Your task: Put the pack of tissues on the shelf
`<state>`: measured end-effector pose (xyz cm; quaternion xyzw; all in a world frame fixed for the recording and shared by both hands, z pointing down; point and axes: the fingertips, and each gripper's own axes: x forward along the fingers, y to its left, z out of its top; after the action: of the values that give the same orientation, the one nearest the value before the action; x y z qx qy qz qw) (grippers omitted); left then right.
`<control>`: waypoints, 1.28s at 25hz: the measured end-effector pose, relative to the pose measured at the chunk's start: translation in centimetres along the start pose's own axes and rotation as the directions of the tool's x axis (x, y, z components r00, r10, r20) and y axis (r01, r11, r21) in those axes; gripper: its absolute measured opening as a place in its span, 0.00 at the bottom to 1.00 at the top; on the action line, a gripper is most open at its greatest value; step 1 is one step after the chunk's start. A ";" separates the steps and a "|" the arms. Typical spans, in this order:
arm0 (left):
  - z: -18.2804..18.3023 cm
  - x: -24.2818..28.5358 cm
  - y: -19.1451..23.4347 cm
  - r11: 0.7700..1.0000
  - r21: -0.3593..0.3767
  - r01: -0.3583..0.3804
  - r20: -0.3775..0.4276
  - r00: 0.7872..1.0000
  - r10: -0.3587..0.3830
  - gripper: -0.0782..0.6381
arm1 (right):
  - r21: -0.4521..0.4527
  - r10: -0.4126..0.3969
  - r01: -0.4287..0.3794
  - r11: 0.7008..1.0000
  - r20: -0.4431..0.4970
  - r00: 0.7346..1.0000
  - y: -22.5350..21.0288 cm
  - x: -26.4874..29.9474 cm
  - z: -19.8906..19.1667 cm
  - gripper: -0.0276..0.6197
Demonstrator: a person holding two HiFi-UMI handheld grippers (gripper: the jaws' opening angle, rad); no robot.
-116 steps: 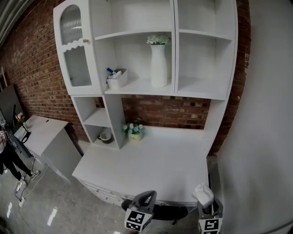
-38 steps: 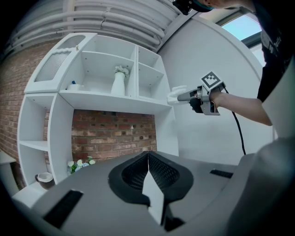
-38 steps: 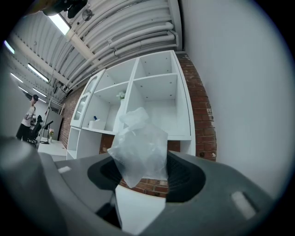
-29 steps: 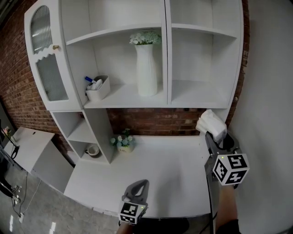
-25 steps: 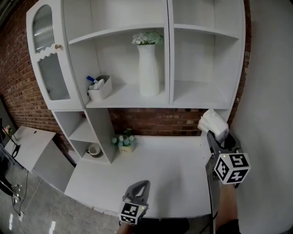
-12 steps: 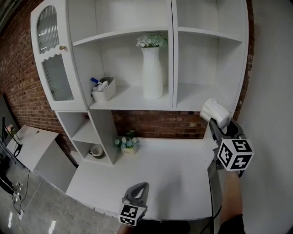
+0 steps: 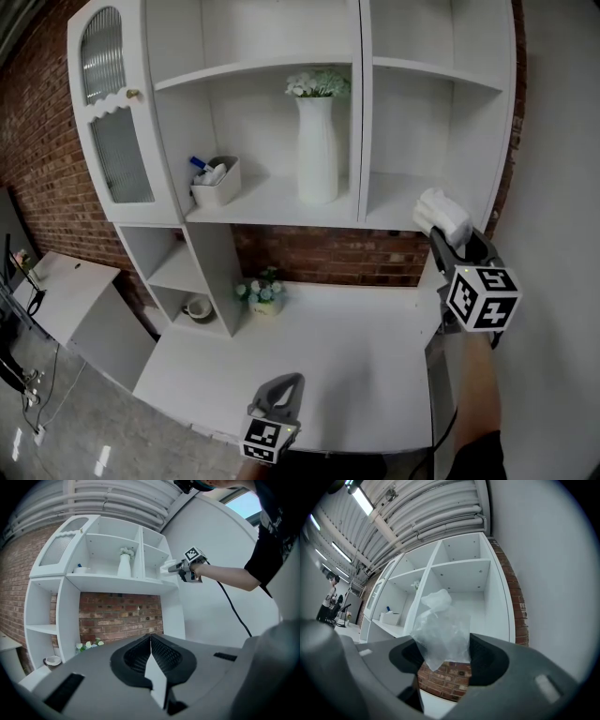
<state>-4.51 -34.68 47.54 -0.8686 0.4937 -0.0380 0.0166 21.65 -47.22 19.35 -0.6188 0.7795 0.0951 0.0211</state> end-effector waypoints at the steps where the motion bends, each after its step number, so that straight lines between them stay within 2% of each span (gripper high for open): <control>1: 0.0 0.0 0.1 1.000 0.003 -0.001 0.000 1.000 0.001 0.13 | 0.005 0.001 -0.001 1.000 -0.001 1.000 0.0 0.3 0.1 0.42; 7: -0.4 -0.2 0.7 1.000 -0.001 -0.020 -0.010 1.000 0.020 0.13 | 0.005 0.014 -0.014 1.000 -0.012 1.000 0.1 1.8 0.7 0.42; 16: -0.5 -0.3 1.4 0.999 -0.016 -0.044 -0.007 0.999 0.044 0.13 | 0.013 -0.012 0.012 1.000 -0.033 0.999 -0.6 4.2 0.4 0.42; 27: -1.7 0.1 -0.4 0.999 -0.044 -0.008 -0.024 1.000 0.007 0.13 | 0.036 -0.019 0.021 0.999 -0.057 0.998 -1.0 7.0 0.1 0.44; 32: -1.9 -0.1 0.3 0.998 -0.052 -0.029 -0.024 0.999 0.028 0.13 | 0.062 -0.022 0.027 0.998 -0.083 0.996 -1.3 8.2 -0.8 0.45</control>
<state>-4.98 -34.73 49.41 -0.8610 0.5072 -0.0350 -0.0116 21.04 -55.47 18.81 -0.6307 0.7747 0.0449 0.0097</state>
